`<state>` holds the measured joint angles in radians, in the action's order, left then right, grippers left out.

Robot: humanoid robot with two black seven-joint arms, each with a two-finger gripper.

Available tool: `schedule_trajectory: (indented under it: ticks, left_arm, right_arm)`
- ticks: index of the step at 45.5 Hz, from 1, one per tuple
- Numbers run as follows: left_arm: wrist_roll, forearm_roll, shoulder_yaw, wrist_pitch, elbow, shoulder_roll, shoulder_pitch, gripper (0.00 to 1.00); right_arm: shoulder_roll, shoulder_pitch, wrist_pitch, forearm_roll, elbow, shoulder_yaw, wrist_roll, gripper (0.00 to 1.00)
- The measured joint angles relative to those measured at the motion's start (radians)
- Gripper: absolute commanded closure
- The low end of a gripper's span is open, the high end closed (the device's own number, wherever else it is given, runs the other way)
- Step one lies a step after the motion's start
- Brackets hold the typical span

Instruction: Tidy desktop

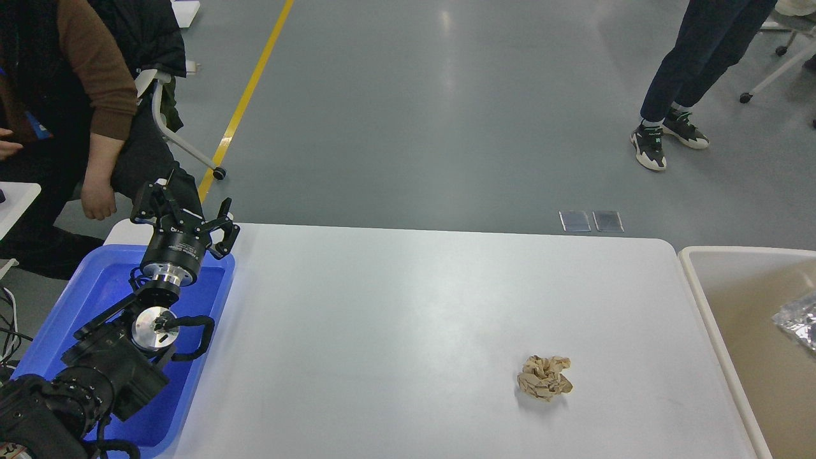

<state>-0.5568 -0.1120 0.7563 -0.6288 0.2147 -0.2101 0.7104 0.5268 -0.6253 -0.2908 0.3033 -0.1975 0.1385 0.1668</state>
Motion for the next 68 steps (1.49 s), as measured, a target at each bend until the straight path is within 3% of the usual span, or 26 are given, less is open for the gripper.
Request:
schedule_trajectory:
  ticks: [19,23,29,31,39,52,68]
  left_arm:
    - [0.0,0.0,0.0,0.0,0.0,0.0,0.0,0.0]
    - [0.0,0.0,0.0,0.0,0.0,0.0,0.0,0.0]
    - [0.0,0.0,0.0,0.0,0.0,0.0,0.0,0.0]
    - [0.0,0.0,0.0,0.0,0.0,0.0,0.0,0.0]
    - [0.0,0.0,0.0,0.0,0.0,0.0,0.0,0.0]
    - [0.0,0.0,0.0,0.0,0.0,0.0,0.0,0.0]
    - [0.0,0.0,0.0,0.0,0.0,0.0,0.0,0.0]
  right_arm:
    - [-0.068,0.026,0.021,-0.038,0.0,-0.018,-0.023,0.99]
    - [-0.072,0.029,0.024,-0.042,0.0,-0.02,-0.024,0.75]
    - [-0.075,0.031,0.035,-0.045,0.0,-0.023,-0.025,0.14]
    - [-0.076,0.031,0.051,-0.047,0.0,-0.023,-0.025,0.02]
    - [-0.082,0.033,0.127,-0.051,0.0,-0.025,-0.025,0.02]
    - [-0.087,0.026,0.163,-0.054,0.001,-0.027,-0.026,0.0]
    - [-0.073,-0.078,0.071,-0.144,0.004,-0.119,-0.025,0.0]
